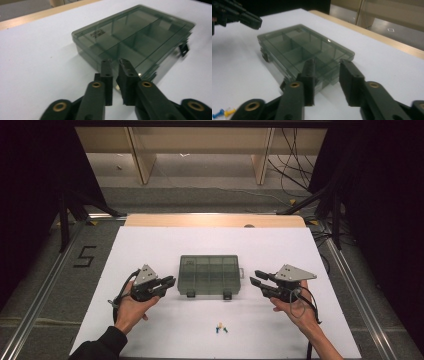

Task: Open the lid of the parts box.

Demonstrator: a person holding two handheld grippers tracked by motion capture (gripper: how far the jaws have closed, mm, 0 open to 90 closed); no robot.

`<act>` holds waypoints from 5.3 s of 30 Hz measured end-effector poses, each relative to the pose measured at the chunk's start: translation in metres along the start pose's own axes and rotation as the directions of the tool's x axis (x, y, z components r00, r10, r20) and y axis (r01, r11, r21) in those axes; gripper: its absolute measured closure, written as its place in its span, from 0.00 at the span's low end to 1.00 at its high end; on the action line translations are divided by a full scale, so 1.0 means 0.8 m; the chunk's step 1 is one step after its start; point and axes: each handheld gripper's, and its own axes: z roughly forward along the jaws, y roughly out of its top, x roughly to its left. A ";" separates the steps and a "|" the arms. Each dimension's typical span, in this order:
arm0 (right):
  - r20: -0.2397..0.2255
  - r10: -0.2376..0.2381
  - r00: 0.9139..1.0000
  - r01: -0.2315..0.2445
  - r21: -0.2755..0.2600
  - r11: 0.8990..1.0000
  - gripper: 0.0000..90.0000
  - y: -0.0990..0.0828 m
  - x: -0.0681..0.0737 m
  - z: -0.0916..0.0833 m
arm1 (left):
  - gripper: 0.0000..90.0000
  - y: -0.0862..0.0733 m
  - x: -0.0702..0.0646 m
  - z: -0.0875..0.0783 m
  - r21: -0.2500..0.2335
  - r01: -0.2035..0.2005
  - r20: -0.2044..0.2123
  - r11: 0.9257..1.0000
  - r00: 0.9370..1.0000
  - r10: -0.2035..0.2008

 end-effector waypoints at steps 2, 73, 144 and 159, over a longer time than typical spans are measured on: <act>-0.007 -0.011 1.000 0.011 0.024 1.000 0.84 -0.002 -0.003 0.004 | 0.98 -0.003 0.005 0.004 0.027 -0.011 -0.009 1.000 1.000 0.011; -0.064 -0.139 0.988 0.143 0.052 0.988 0.98 0.016 -0.012 0.072 | 1.00 0.040 0.022 0.032 -0.053 -0.099 0.037 0.994 0.994 0.101; -0.020 -0.084 0.996 0.085 0.087 0.993 0.75 0.058 -0.049 0.105 | 0.92 0.064 0.018 0.027 -0.094 -0.007 0.061 0.996 0.998 0.013; -0.007 -0.054 0.999 0.054 0.081 0.995 0.79 0.060 -0.051 0.103 | 0.63 0.036 0.018 0.052 0.202 0.061 0.019 0.977 0.998 -0.066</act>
